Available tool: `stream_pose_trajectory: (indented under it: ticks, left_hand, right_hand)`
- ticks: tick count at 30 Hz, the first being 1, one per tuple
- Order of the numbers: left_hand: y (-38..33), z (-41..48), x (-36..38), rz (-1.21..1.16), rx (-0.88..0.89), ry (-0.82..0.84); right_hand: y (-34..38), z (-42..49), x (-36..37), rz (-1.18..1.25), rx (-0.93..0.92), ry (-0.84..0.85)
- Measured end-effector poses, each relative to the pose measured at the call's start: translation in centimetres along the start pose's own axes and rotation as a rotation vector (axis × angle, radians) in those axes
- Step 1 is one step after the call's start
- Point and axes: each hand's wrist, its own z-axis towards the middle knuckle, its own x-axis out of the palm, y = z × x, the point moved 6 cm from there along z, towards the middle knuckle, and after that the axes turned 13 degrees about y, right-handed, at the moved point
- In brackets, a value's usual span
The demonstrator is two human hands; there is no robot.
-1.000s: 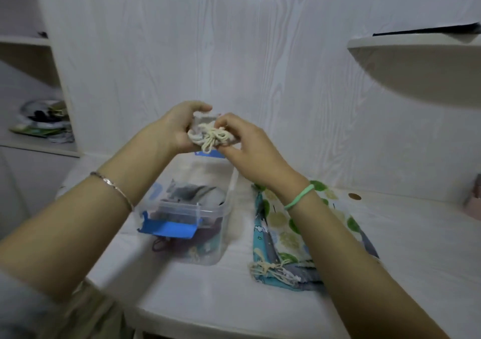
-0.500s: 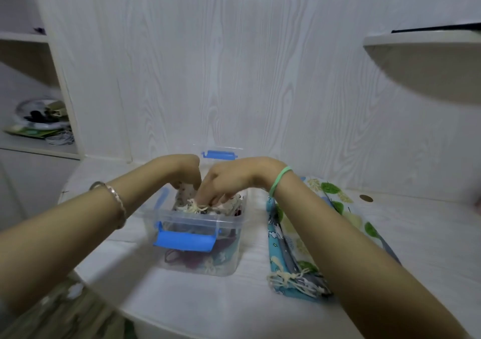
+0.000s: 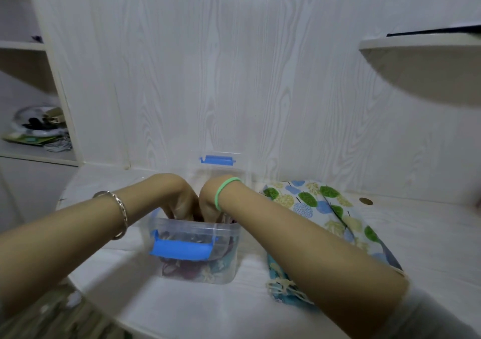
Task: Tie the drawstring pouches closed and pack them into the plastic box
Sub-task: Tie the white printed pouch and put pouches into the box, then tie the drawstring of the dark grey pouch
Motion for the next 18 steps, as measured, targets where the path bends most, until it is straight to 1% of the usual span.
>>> stream_pose_trajectory:
  ticks: [1, 2, 3, 5, 6, 8, 10, 13, 15, 18]
  left_hand:
    - [0.0, -0.4, -0.5, 0.019, -0.008, -0.049]
    - [-0.1, -1.3, -1.4, 0.022, -0.012, -0.159]
    - [-0.3, -2.8, -2.8, 0.006, -0.003, -0.345]
    - [-1.6, -7.2, -5.4, -0.094, 0.068, -0.771]
    - [-2.9, -9.3, -6.2, -0.153, 0.119, -0.913]
    - [-6.1, -11.7, -6.9, -0.207, 0.189, -1.049]
    - [-10.3, -12.3, -7.1, -0.197, 0.253, -1.103]
    - [-16.7, -10.3, -6.3, -0.149, 0.331, -1.058]
    - [-20.4, -7.3, -5.2, -0.081, 0.349, -0.958]
    - [-23.2, -1.6, -3.0, 0.021, 0.293, -0.737]
  right_hand:
    - [-0.5, -0.2, 0.0, 0.048, -0.01, 0.015]
    - [-1.2, -0.4, -0.2, 0.117, -0.021, -0.006]
    - [-2.2, -1.3, -0.9, 0.189, -0.037, -0.112]
    - [-5.0, -4.8, -2.3, 0.331, -0.086, -0.413]
    - [-6.7, -6.8, -2.2, 0.394, -0.094, -0.516]
    - [-10.2, -10.4, -0.9, 0.497, -0.089, -0.622]
    - [-13.0, -12.4, 1.8, 0.571, -0.058, -0.641]
    - [-16.4, -12.3, 7.7, 0.662, 0.037, -0.596]
    - [-17.9, -11.5, 12.1, 0.712, 0.076, -0.532]
    - [-19.0, -9.8, 17.9, 0.784, 0.118, -0.397]
